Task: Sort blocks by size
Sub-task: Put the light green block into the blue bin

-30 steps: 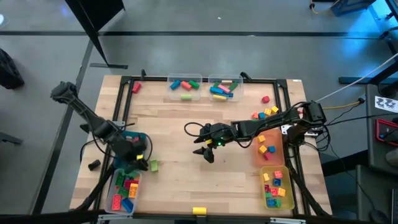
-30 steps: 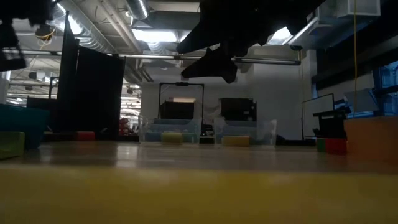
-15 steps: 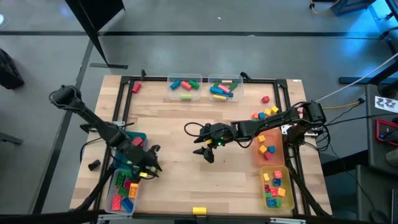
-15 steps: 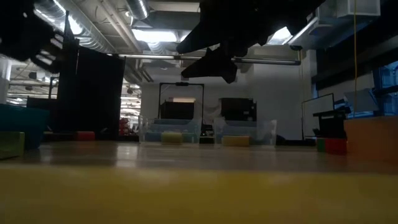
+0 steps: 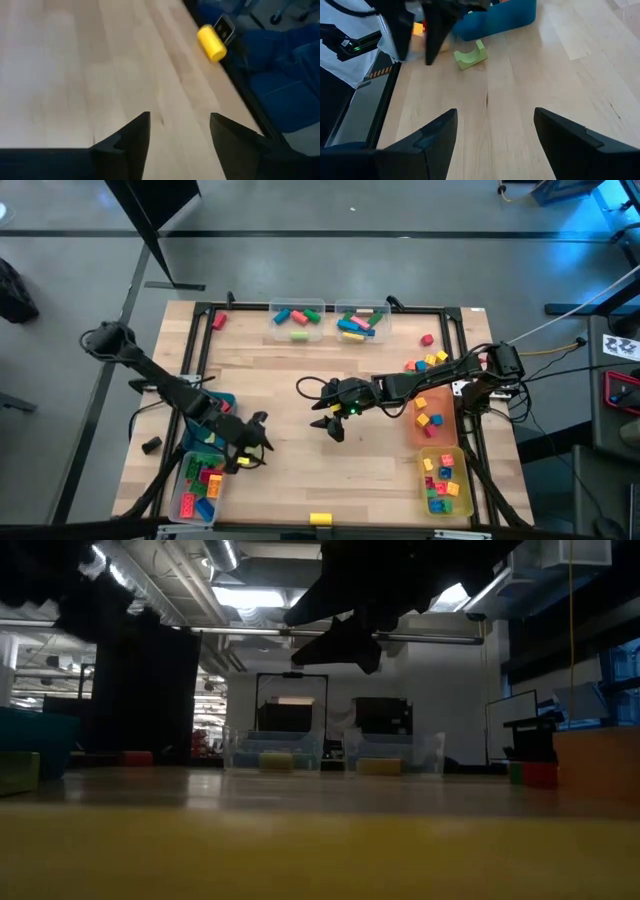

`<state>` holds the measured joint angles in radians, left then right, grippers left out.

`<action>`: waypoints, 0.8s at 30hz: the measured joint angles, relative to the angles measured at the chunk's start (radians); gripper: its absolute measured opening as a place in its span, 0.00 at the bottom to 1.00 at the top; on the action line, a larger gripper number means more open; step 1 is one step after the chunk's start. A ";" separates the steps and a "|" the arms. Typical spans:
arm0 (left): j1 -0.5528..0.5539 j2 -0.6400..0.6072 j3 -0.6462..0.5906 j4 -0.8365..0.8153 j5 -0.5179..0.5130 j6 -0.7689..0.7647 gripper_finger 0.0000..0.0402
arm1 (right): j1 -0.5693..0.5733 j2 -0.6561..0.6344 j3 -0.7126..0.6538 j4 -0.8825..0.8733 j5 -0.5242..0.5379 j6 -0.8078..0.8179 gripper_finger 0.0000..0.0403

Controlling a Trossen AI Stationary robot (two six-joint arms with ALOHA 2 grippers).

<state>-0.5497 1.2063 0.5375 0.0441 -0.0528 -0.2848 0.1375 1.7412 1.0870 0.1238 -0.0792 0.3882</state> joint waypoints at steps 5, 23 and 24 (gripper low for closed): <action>-0.004 0.000 0.098 -0.108 0.009 0.237 0.52 | 0.000 0.000 0.000 0.000 0.000 0.000 0.66; -0.054 0.344 0.394 -0.823 -0.010 0.690 0.53 | 0.000 0.000 0.000 -0.007 0.000 0.000 0.66; -0.061 0.362 0.395 -0.829 -0.010 0.708 0.53 | 0.000 0.000 0.000 -0.009 0.000 0.000 0.66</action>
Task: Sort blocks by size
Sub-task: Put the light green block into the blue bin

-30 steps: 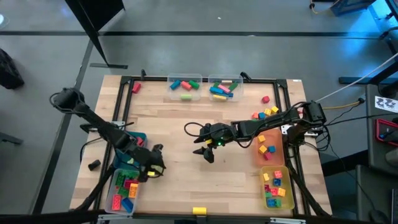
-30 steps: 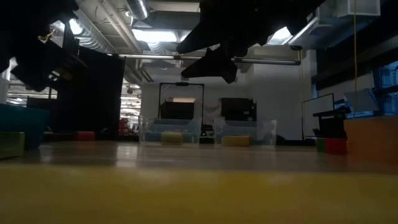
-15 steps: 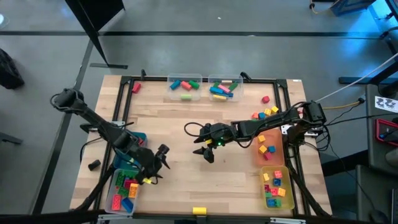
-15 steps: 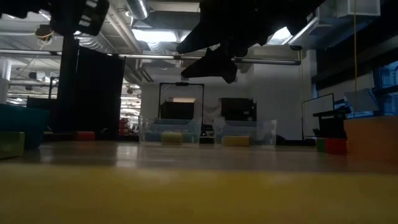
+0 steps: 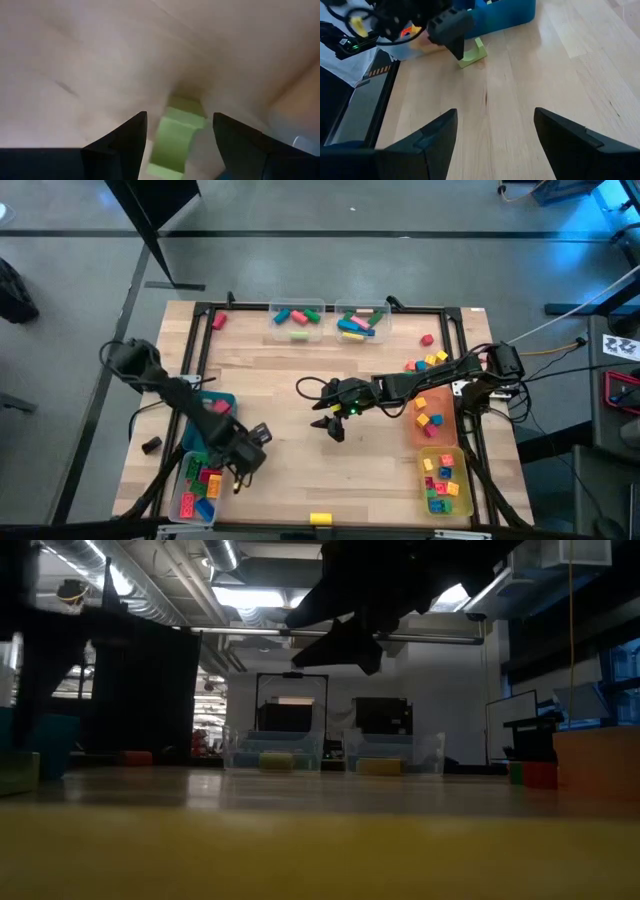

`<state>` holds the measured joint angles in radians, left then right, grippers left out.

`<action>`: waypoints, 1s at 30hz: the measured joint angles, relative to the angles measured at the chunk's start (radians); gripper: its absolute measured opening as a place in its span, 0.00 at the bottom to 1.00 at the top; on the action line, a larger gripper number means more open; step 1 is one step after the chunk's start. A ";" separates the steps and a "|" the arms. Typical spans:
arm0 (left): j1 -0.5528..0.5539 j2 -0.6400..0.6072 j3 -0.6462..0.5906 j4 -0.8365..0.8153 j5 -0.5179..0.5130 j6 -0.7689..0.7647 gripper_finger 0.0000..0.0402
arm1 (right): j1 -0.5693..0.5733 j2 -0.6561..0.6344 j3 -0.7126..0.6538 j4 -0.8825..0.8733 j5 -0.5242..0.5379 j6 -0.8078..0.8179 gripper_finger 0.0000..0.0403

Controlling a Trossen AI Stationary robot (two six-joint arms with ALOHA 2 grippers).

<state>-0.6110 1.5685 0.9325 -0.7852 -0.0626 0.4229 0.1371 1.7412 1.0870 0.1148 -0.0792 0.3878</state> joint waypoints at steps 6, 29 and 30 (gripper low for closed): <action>-0.026 0.050 0.001 -0.015 -0.007 0.025 0.53 | 0.000 0.000 0.000 -0.015 0.000 0.000 0.66; -0.018 0.093 -0.028 0.051 -0.036 0.037 0.39 | 0.001 0.000 0.000 -0.013 -0.020 0.000 0.66; -0.016 0.093 -0.029 0.058 -0.040 0.026 0.35 | 0.001 0.000 0.000 -0.012 -0.027 0.001 0.66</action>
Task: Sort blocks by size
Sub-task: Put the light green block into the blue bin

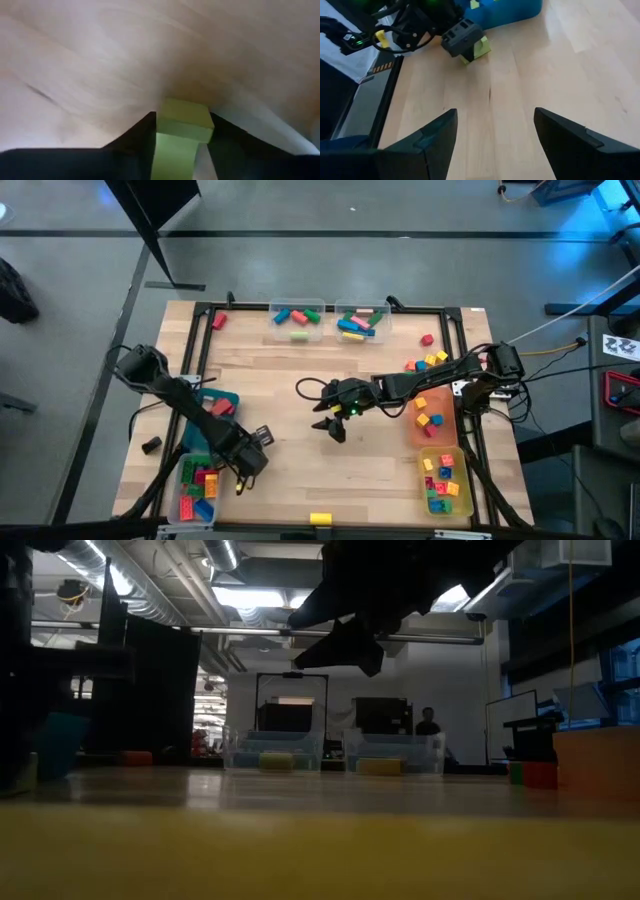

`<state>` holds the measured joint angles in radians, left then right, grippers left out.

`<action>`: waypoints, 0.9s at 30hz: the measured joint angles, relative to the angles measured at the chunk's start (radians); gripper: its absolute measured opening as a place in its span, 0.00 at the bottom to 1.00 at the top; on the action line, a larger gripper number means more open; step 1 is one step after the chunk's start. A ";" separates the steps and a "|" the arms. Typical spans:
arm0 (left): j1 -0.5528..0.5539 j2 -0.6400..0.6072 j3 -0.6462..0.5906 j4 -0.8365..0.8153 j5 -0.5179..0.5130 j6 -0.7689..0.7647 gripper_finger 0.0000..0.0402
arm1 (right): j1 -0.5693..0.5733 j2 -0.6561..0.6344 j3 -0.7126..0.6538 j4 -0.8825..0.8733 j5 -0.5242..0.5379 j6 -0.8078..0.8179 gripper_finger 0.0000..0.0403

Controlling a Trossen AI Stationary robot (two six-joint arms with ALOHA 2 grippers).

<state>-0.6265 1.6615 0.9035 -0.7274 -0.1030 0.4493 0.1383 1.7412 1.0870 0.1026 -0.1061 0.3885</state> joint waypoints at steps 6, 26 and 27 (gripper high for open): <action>0.020 -0.001 0.028 0.013 -0.004 -0.075 0.29 | 0.000 0.000 0.000 0.000 -0.019 0.000 0.66; 0.016 -0.044 0.323 -0.649 -0.184 -0.520 0.30 | 0.035 0.000 0.000 -0.002 -0.062 0.034 0.66; 0.015 -0.044 0.323 -0.703 -0.181 -0.562 0.30 | 0.044 0.000 0.000 -0.002 -0.062 0.034 0.66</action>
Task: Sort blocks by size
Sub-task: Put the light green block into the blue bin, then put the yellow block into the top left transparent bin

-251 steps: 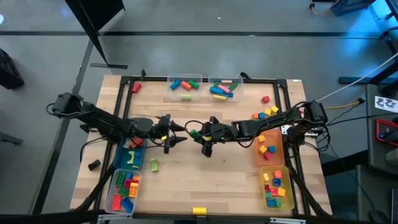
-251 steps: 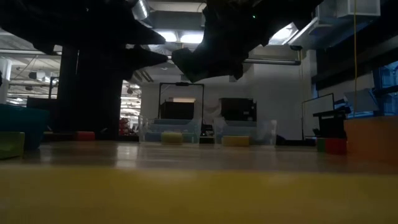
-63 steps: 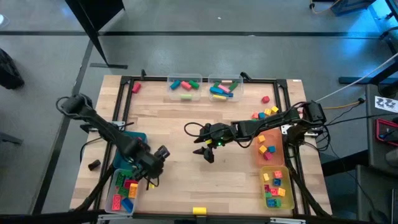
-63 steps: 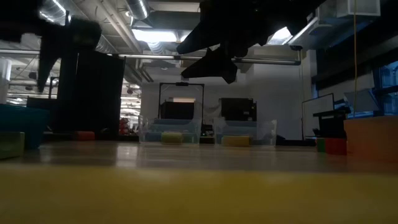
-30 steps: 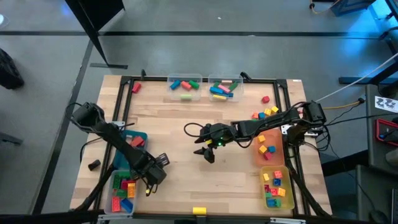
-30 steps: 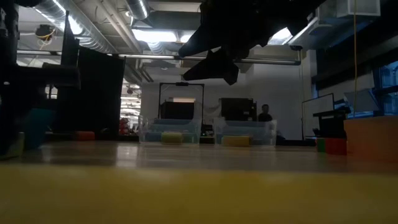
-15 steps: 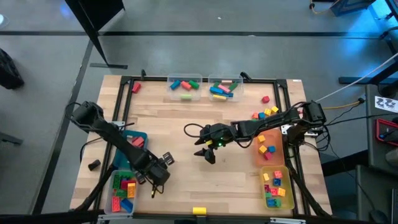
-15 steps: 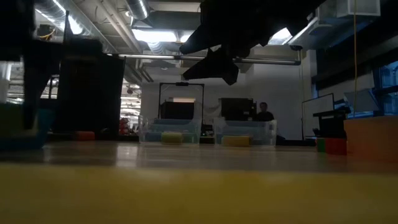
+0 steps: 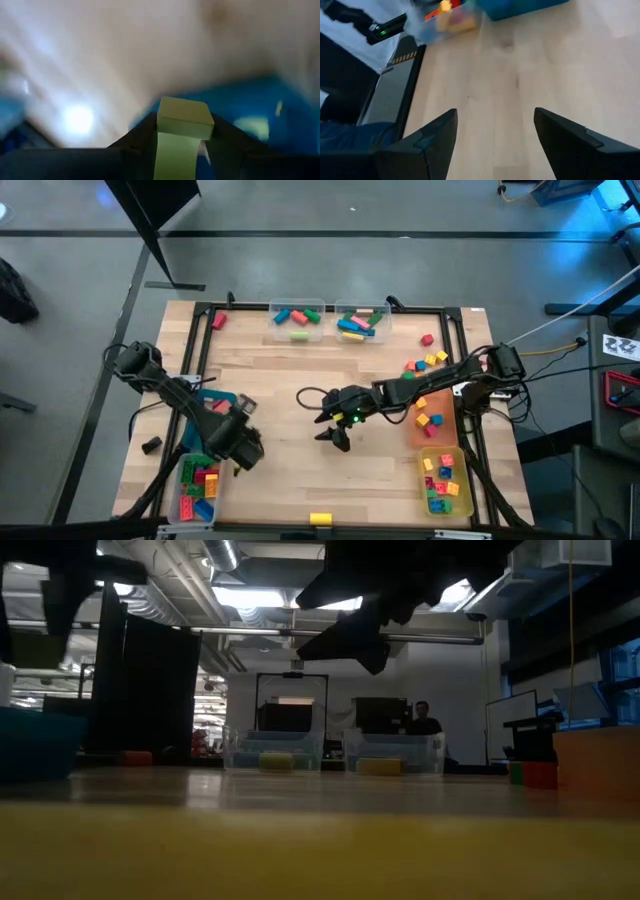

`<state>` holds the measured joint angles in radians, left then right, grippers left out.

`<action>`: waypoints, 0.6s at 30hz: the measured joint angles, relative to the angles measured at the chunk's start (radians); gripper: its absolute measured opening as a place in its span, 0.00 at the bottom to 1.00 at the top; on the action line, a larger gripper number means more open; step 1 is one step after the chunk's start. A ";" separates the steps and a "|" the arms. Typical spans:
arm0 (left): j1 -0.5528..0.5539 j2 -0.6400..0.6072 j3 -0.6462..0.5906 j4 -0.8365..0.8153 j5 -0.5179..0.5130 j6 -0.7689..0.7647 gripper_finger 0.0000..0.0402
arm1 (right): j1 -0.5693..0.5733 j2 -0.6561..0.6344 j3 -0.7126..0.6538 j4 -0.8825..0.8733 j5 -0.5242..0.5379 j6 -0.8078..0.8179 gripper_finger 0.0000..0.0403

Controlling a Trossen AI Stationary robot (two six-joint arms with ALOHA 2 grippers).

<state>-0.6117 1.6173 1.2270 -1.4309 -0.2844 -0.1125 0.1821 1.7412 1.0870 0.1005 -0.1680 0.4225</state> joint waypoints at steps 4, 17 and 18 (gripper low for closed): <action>-0.003 0.000 -0.021 -0.146 0.028 -0.123 0.32 | 0.035 0.000 0.000 0.000 0.000 -0.001 0.66; -0.002 0.007 -0.123 -0.099 0.023 -0.268 0.43 | 0.129 0.000 0.000 -0.006 0.001 -0.002 0.66; -0.002 0.007 -0.123 -0.099 0.023 -0.266 0.43 | 0.129 0.000 0.000 -0.007 0.001 -0.002 0.66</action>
<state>-0.6136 1.6241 1.1038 -1.5298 -0.2615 -0.3789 0.3111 1.7412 1.0870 0.0936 -0.1669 0.4205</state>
